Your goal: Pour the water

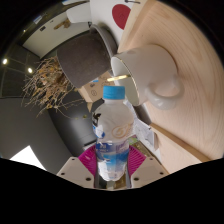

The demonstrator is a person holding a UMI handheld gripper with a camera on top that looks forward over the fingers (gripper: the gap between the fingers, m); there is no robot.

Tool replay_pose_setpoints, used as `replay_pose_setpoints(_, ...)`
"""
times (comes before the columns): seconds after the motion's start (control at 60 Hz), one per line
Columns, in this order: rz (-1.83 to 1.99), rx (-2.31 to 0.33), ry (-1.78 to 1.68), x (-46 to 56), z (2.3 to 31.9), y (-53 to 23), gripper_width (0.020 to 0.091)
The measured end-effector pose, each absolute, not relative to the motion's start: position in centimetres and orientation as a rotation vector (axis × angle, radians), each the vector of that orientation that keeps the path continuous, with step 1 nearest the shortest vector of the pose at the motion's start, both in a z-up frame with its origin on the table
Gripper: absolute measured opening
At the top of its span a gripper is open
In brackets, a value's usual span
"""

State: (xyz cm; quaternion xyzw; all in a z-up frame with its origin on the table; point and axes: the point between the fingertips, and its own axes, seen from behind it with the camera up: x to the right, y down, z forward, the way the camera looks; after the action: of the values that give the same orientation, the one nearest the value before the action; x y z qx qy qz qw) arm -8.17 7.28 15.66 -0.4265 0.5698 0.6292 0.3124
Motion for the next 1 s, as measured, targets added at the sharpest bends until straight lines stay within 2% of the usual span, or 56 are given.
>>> replay_pose_setpoints(0.083, 1.602, -1.219, 1.457, -8.7, 15.5, 7.2, 0.0358)
replay_pose_setpoints(0.183, 1.405, -1.415, 1.252, -8.8, 17.2, 6.8, 0.0357)
replay_pose_setpoints(0.3, 1.055, -1.579, 0.923, -6.1, 20.7, 6.6, 0.0359)
replay_pose_setpoints(0.417, 0.698, -1.623, 0.611, -1.4, 25.3, 6.3, 0.0361)
replay_pose_setpoints(0.517, 0.436, -1.638, 0.439, 3.6, 27.0, 5.4, 0.0363)
replay_pose_setpoints(0.65, 0.07, -1.707, 0.27, 10.8, 24.5, 5.4, 0.0361)
replay_pose_setpoints(0.767, -0.124, -1.796, 0.167, 15.4, 18.7, 5.3, 0.036)
replay_pose_setpoints(0.9, -0.176, -1.897, 0.112, 17.7, 12.0, 5.7, 0.036)
replay_pose_setpoints(1.0, -0.177, -1.952, 0.09, 19.1, 9.1, 5.3, 0.0364)
